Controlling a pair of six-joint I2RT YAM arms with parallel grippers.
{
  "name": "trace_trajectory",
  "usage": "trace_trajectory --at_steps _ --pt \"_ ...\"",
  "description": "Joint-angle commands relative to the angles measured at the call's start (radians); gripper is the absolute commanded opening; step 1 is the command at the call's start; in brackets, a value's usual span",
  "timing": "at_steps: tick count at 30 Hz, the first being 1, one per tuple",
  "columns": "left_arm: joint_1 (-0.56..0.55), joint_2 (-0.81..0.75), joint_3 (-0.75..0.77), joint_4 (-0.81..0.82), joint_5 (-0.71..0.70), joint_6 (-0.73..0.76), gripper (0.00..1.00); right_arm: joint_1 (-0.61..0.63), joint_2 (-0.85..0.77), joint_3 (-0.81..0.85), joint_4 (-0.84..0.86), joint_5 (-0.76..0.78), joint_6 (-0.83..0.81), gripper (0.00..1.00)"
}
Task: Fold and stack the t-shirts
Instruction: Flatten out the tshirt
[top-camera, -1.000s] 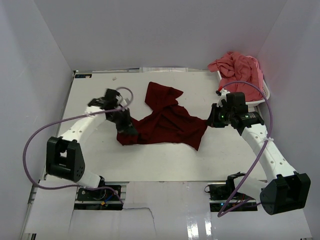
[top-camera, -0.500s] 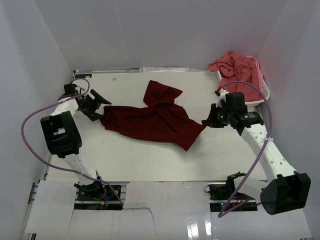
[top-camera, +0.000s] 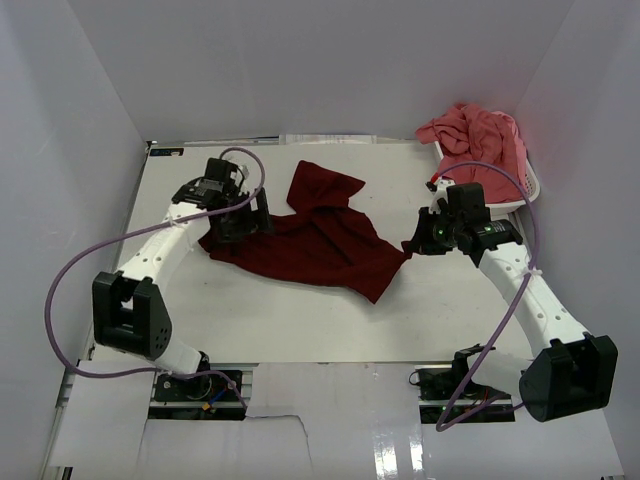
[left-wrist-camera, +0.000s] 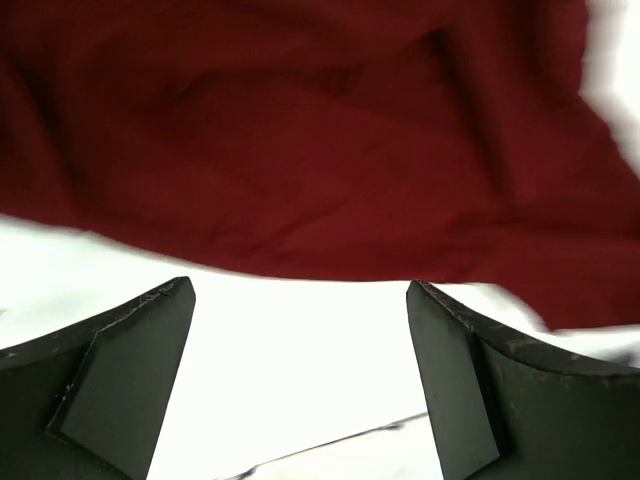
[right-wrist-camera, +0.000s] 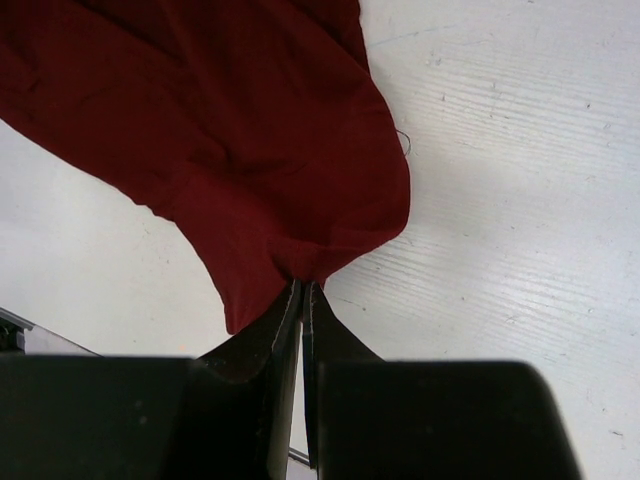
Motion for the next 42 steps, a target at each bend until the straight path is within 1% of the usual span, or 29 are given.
trace_trajectory --at_steps 1,2,5,13,17,20,27,32,36,39,42 --pt "-0.044 0.095 -0.013 -0.178 -0.33 0.066 0.98 0.005 0.003 0.05 0.025 -0.004 -0.006 0.08" --pt "-0.055 0.115 -0.011 -0.195 -0.404 0.063 0.98 0.008 0.004 0.049 0.027 -0.004 -0.007 0.08" --pt "-0.069 0.166 -0.025 -0.226 -0.447 0.035 0.98 0.008 0.006 0.049 0.027 -0.004 -0.006 0.08" --pt "-0.069 0.247 -0.054 -0.157 -0.394 0.009 0.98 0.011 -0.003 0.041 0.025 -0.004 -0.006 0.08" --pt "-0.071 0.318 -0.037 -0.124 -0.387 -0.002 0.98 0.011 -0.008 0.032 0.03 -0.007 -0.006 0.08" --pt "-0.072 0.339 -0.016 -0.1 -0.377 -0.012 0.98 0.013 -0.009 0.027 0.031 -0.007 -0.007 0.08" --pt "-0.092 0.355 -0.01 -0.08 -0.369 -0.031 0.95 0.013 -0.009 0.02 0.034 -0.01 -0.006 0.08" --pt "-0.115 0.269 -0.02 -0.083 -0.351 -0.063 0.94 0.013 -0.009 0.017 0.034 -0.004 -0.009 0.08" --pt "-0.124 0.237 -0.02 -0.074 -0.343 -0.083 0.93 0.014 -0.005 0.015 0.039 -0.012 -0.007 0.08" --pt "-0.127 0.241 -0.02 -0.052 -0.341 -0.08 0.91 0.014 -0.003 0.014 0.039 -0.012 -0.006 0.08" --pt "-0.129 0.295 -0.022 -0.032 -0.361 -0.072 0.88 0.014 -0.002 0.012 0.039 -0.01 -0.007 0.08"
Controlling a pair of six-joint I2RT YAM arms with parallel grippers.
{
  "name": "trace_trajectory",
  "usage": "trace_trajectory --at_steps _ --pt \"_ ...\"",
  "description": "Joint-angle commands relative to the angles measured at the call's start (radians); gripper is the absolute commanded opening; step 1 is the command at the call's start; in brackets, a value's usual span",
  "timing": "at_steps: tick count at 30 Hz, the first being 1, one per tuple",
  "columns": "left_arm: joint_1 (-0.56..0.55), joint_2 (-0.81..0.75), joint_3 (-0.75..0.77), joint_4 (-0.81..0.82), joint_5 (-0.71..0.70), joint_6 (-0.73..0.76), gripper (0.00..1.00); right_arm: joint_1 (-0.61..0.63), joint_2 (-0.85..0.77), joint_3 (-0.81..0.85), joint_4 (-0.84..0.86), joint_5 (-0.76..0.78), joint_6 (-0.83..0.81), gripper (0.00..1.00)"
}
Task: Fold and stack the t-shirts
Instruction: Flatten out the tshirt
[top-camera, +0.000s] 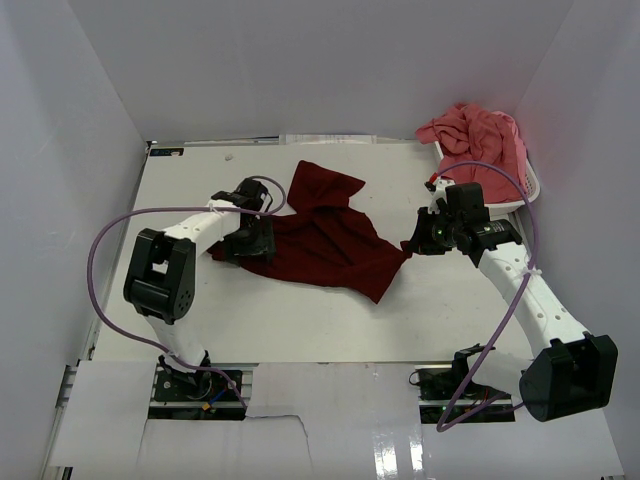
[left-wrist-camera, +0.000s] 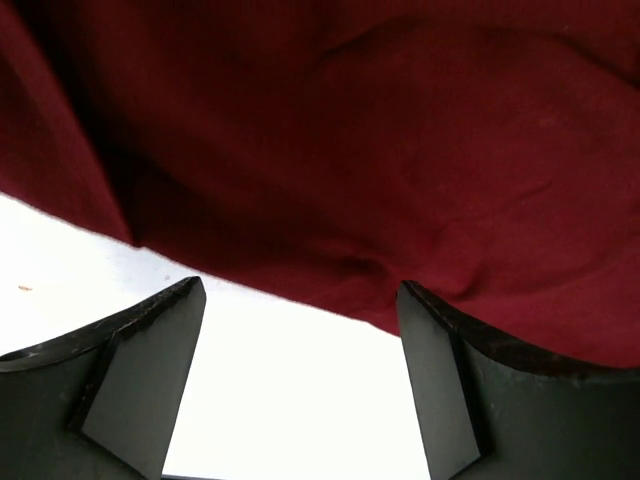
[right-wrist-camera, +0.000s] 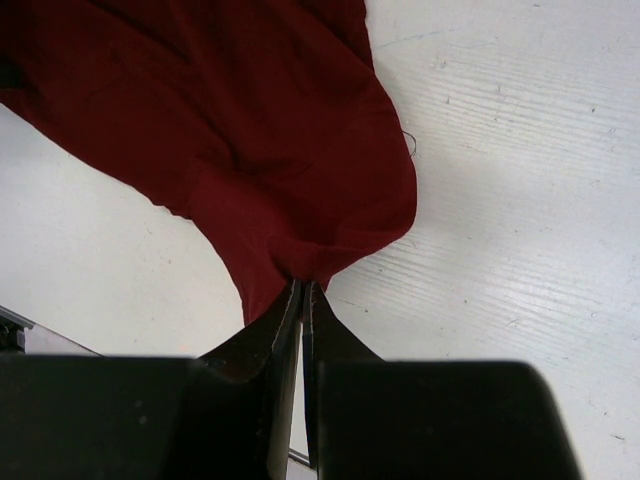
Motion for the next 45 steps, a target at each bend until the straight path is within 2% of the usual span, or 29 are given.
trace_trajectory --at_steps 1,3,6,7,8,9,11,12,14,19,25,27,29,31,34,35,36,38,39,41,42,43,44,45 --pt "-0.004 0.021 0.015 0.039 -0.013 -0.004 0.87 0.006 -0.007 0.01 0.035 -0.009 -0.007 0.08" --pt "-0.004 0.073 0.009 0.041 -0.01 -0.004 0.85 0.006 -0.007 0.012 0.035 -0.009 -0.007 0.08" --pt "-0.007 0.085 -0.034 0.076 0.029 -0.007 0.71 0.006 -0.009 0.016 0.027 -0.003 -0.007 0.08" --pt "-0.007 0.082 -0.066 0.093 0.042 -0.008 0.56 0.006 -0.009 0.016 0.027 -0.003 -0.007 0.08" --pt "-0.007 0.081 -0.077 0.098 0.042 -0.01 0.47 0.006 -0.007 0.016 0.027 -0.003 -0.009 0.08" --pt "-0.007 0.081 -0.085 0.098 0.039 -0.01 0.25 0.006 -0.006 0.018 0.027 -0.003 -0.01 0.08" --pt "-0.007 0.071 -0.082 0.092 0.036 -0.001 0.05 0.007 -0.001 0.028 0.023 -0.009 -0.007 0.08" --pt "-0.007 0.062 -0.076 0.084 0.037 -0.001 0.0 0.007 -0.001 0.036 0.021 -0.017 -0.007 0.08" --pt "-0.007 0.035 -0.039 0.044 0.063 0.004 0.0 0.009 -0.019 0.062 0.018 -0.048 -0.003 0.08" --pt "-0.007 -0.171 0.105 -0.11 0.156 0.022 0.0 0.026 -0.093 0.188 -0.066 -0.071 0.007 0.08" --pt "-0.005 -0.327 0.266 -0.321 0.339 0.024 0.0 0.035 -0.153 0.451 -0.227 -0.111 0.014 0.08" --pt "-0.004 -0.361 0.283 -0.341 0.405 0.016 0.0 0.035 -0.151 0.554 -0.258 -0.099 0.016 0.08" --pt "-0.001 -0.357 0.318 -0.349 0.41 0.012 0.0 0.035 -0.121 0.626 -0.267 -0.053 0.008 0.08" --pt "0.027 -0.294 0.366 -0.327 0.407 0.028 0.0 0.035 -0.024 0.744 -0.272 0.013 -0.006 0.08" --pt "0.045 -0.067 0.537 -0.294 0.416 0.05 0.02 0.023 0.147 0.894 -0.254 0.081 -0.013 0.08" --pt "0.047 0.064 0.591 -0.292 0.413 0.057 0.03 0.0 0.19 0.927 -0.246 0.086 -0.012 0.08" --pt "0.051 0.127 0.695 -0.292 0.434 0.067 0.06 -0.019 0.28 0.982 -0.238 0.072 -0.007 0.08" --pt "0.071 0.305 0.792 -0.293 0.45 0.082 0.07 -0.096 0.408 1.03 -0.212 0.002 0.017 0.08" --pt "0.093 0.358 0.878 -0.293 0.476 0.084 0.11 -0.124 0.447 1.076 -0.2 -0.021 0.028 0.08" --pt "0.116 0.453 0.955 -0.298 0.479 0.077 0.12 -0.178 0.529 1.133 -0.185 -0.052 0.052 0.08" --pt "0.129 0.523 0.985 -0.29 0.488 0.074 0.15 -0.19 0.61 1.165 -0.184 -0.071 0.059 0.08" --pt "0.152 0.553 1.019 -0.289 0.502 0.07 0.4 -0.203 0.649 1.217 -0.184 -0.075 0.063 0.08" --pt "0.163 0.577 1.035 -0.287 0.505 0.059 0.56 -0.206 0.709 1.234 -0.184 -0.075 0.068 0.08" --pt "0.18 0.606 1.044 -0.28 0.496 0.054 0.76 -0.207 0.732 1.252 -0.183 -0.074 0.07 0.08"
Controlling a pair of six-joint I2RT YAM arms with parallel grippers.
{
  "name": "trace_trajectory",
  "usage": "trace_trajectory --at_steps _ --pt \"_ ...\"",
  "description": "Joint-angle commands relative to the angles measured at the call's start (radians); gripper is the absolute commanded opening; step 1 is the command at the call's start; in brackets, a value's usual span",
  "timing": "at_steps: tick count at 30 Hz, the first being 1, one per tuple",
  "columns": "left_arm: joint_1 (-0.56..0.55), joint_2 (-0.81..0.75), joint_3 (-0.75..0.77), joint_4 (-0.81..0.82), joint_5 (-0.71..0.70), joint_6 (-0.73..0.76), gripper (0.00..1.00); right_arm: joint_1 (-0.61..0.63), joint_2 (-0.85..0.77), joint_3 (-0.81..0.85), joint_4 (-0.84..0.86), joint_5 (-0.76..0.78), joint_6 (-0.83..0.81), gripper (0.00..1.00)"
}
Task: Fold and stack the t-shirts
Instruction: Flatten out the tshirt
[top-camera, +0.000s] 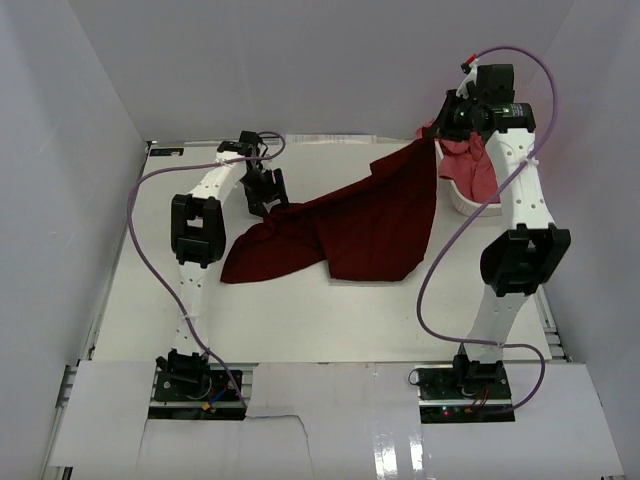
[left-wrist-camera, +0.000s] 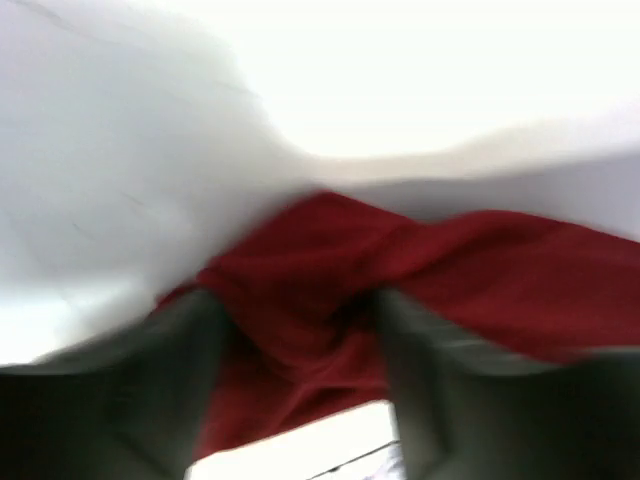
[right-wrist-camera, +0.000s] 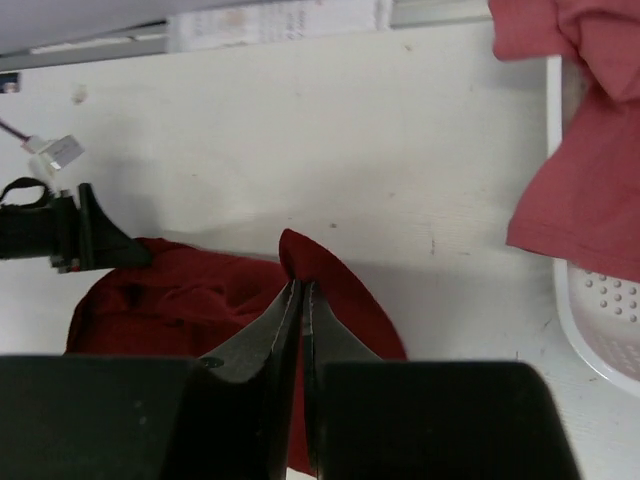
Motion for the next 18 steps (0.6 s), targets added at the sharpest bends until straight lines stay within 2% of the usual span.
trace_trajectory --at_steps 1,3,5,8,13,18 --pt "0.06 -0.027 0.081 -0.014 0.012 -0.011 0.82 -0.02 0.053 0.096 0.012 -0.032 0.032 0.08" --pt "0.065 -0.06 0.069 0.001 -0.02 -0.014 0.88 -0.022 0.078 0.077 0.043 -0.026 0.038 0.08" --pt "0.065 -0.127 -0.023 0.072 -0.068 -0.009 0.92 -0.02 0.072 0.018 0.092 -0.017 0.046 0.08" --pt "0.048 -0.292 -0.156 0.152 -0.126 0.021 0.93 -0.022 0.076 -0.01 0.109 -0.014 0.046 0.08" --pt "-0.097 -0.453 -0.278 0.179 -0.327 0.118 0.93 -0.02 0.083 -0.049 0.132 -0.032 0.044 0.08" --pt "-0.214 -0.612 -0.559 0.328 -0.472 0.227 0.94 -0.022 0.076 -0.104 0.153 -0.041 0.041 0.08"
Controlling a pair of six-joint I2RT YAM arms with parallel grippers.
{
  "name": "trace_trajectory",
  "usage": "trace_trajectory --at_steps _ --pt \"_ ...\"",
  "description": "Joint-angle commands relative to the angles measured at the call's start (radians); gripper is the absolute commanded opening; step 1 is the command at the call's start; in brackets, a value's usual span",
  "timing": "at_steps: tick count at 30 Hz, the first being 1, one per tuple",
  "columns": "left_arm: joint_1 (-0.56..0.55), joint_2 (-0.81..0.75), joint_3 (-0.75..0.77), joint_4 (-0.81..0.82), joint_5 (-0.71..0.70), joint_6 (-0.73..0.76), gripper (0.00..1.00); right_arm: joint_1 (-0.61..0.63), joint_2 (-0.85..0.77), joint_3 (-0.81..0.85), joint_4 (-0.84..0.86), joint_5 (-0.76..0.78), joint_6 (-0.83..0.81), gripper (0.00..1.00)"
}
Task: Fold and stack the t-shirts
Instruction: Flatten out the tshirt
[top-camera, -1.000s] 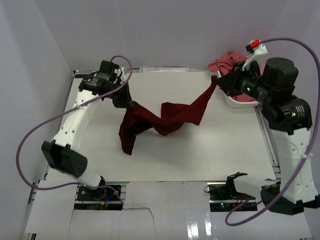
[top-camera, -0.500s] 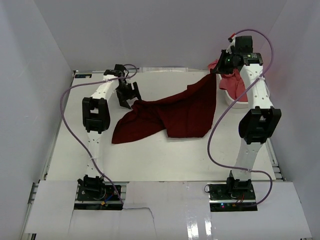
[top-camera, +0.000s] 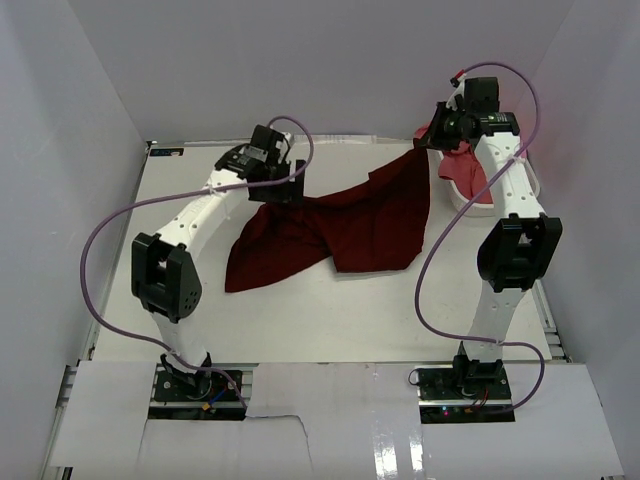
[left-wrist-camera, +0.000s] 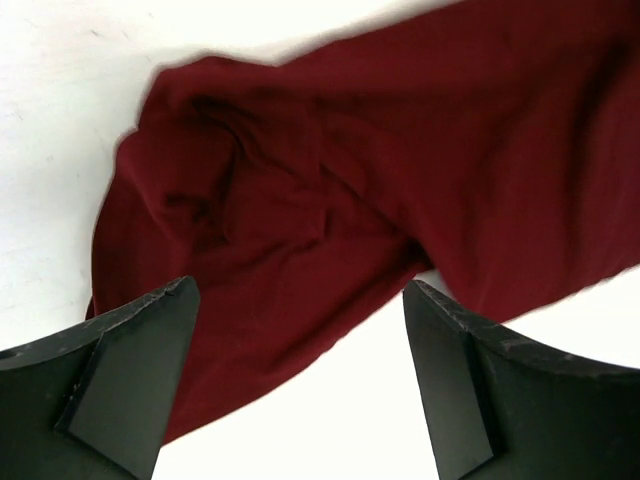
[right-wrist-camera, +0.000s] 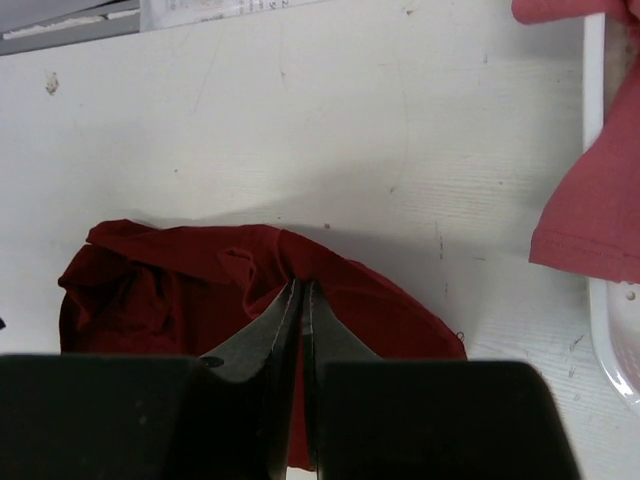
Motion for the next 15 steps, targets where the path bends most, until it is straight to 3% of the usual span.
trace_trajectory --at_steps 1,7,15 --pt "-0.055 -0.057 -0.138 0.082 -0.171 0.122 0.95 -0.004 -0.04 -0.028 0.05 -0.024 0.001 0.08" --pt "-0.127 0.042 -0.16 0.091 -0.38 0.206 0.95 -0.003 -0.033 -0.06 0.06 -0.049 -0.004 0.08" --pt "-0.193 0.208 -0.053 0.106 -0.428 0.265 0.93 0.001 -0.035 -0.095 0.086 -0.072 -0.004 0.08"
